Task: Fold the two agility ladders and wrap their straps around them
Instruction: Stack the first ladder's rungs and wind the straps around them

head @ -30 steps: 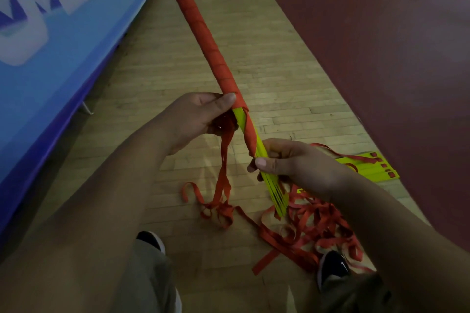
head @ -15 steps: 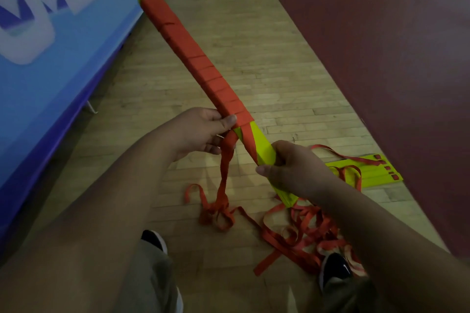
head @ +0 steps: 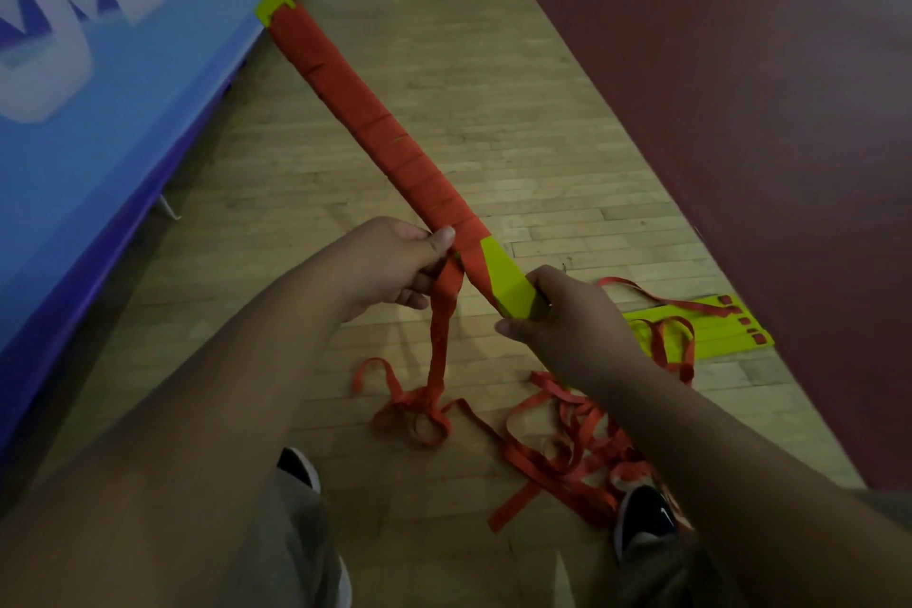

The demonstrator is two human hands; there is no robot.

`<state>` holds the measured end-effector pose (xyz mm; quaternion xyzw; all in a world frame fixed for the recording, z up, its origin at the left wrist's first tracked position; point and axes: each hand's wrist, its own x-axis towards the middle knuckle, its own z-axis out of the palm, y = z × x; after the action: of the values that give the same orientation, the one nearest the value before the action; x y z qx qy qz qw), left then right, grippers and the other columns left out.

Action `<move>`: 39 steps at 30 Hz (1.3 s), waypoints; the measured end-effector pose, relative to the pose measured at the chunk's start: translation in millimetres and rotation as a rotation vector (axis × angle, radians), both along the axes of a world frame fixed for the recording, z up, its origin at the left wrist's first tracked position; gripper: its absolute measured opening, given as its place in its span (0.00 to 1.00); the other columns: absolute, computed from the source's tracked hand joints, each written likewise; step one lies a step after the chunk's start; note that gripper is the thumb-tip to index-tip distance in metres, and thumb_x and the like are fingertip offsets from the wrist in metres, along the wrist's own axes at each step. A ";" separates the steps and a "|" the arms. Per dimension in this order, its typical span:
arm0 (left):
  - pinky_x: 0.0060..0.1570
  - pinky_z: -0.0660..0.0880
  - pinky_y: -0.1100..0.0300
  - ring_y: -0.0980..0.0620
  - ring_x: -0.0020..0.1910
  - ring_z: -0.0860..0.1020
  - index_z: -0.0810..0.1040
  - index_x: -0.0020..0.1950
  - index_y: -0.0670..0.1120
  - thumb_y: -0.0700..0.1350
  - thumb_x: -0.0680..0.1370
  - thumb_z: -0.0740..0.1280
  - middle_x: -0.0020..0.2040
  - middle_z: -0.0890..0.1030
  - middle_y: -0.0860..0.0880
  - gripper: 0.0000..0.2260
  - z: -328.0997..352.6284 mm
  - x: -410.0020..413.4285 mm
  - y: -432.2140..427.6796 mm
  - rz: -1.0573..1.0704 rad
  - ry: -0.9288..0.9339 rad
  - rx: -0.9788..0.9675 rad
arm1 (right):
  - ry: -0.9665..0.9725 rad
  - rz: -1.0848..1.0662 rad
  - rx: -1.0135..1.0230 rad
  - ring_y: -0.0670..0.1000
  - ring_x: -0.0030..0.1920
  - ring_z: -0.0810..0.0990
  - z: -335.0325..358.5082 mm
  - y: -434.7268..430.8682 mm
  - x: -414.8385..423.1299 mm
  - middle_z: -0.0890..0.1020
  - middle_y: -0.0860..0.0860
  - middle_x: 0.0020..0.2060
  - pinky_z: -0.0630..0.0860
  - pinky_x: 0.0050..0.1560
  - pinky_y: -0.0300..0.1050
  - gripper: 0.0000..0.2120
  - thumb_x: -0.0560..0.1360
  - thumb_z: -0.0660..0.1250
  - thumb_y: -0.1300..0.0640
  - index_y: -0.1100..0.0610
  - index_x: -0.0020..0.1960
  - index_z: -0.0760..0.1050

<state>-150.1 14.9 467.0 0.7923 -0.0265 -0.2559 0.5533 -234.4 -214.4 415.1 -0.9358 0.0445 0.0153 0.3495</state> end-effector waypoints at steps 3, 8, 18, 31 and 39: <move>0.39 0.80 0.57 0.45 0.47 0.85 0.84 0.59 0.41 0.54 0.89 0.64 0.47 0.87 0.43 0.18 -3.6 1.3 -0.6 0.014 0.030 -0.002 | -0.015 -0.011 -0.014 0.50 0.45 0.79 -0.8 2.4 -0.3 0.80 0.45 0.44 0.81 0.47 0.57 0.18 0.76 0.80 0.43 0.46 0.58 0.76; 0.39 0.76 0.58 0.48 0.46 0.85 0.84 0.61 0.45 0.56 0.90 0.60 0.49 0.90 0.46 0.18 -2.6 -1.1 -5.8 -0.005 0.003 0.024 | -0.031 -0.035 -0.039 0.52 0.44 0.79 -2.6 5.2 -0.2 0.79 0.45 0.42 0.81 0.46 0.57 0.18 0.76 0.80 0.42 0.46 0.57 0.75; 0.45 0.79 0.56 0.56 0.44 0.88 0.88 0.55 0.50 0.60 0.88 0.63 0.44 0.90 0.53 0.19 1.3 -7.3 -12.3 -0.036 -0.099 0.204 | -0.063 0.008 -0.147 0.53 0.46 0.79 -4.8 8.0 -3.9 0.78 0.44 0.43 0.77 0.43 0.53 0.19 0.77 0.79 0.42 0.46 0.52 0.70; 0.53 0.82 0.50 0.49 0.50 0.87 0.90 0.47 0.49 0.68 0.81 0.68 0.41 0.90 0.55 0.24 -5.6 -12.2 -25.8 0.135 -0.129 0.209 | -0.097 0.072 -0.210 0.51 0.45 0.76 -1.4 18.2 -8.7 0.76 0.43 0.47 0.64 0.35 0.44 0.20 0.80 0.76 0.44 0.42 0.54 0.63; 0.49 0.78 0.52 0.50 0.48 0.86 0.91 0.49 0.47 0.60 0.81 0.73 0.43 0.90 0.50 0.17 -7.7 -6.1 -29.6 0.101 -0.099 0.088 | 0.100 0.095 -0.110 0.50 0.44 0.80 2.2 14.6 -3.7 0.79 0.46 0.43 0.72 0.38 0.46 0.16 0.82 0.72 0.38 0.46 0.60 0.72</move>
<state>-156.2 -14.7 459.3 0.8278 -0.0024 -0.1891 0.5281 -238.0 -199.8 417.3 -0.9526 0.0180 0.0761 0.2939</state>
